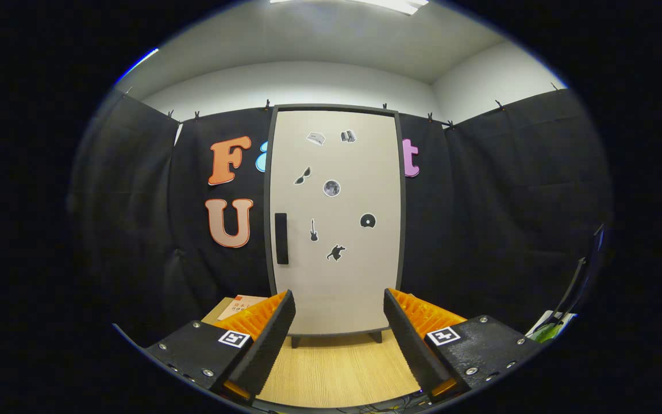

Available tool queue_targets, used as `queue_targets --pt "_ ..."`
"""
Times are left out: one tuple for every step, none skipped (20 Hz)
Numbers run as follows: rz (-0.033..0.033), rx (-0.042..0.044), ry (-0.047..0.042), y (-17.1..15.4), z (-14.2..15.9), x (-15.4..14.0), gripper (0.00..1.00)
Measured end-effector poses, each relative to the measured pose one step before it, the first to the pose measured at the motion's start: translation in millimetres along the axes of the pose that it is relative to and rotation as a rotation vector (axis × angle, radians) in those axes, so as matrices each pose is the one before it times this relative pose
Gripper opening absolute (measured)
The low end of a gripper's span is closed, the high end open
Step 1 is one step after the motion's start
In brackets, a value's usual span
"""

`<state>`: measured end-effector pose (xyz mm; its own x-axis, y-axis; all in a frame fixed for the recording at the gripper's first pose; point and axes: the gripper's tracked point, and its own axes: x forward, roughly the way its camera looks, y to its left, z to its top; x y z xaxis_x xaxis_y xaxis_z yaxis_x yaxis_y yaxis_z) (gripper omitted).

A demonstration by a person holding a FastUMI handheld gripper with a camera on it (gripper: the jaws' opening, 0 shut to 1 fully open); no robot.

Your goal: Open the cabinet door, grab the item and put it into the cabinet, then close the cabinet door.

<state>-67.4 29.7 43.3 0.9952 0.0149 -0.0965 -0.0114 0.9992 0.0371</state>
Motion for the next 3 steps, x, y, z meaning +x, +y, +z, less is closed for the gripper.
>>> queue_targets --pt "0.00121 0.00089 0.00119 0.38 0.34 -0.06 0.96" --pt "0.00102 0.00326 -0.00178 0.97 0.28 -2.04 0.96" --pt "0.00315 0.00052 -0.00179 0.84 1.36 0.62 0.96"
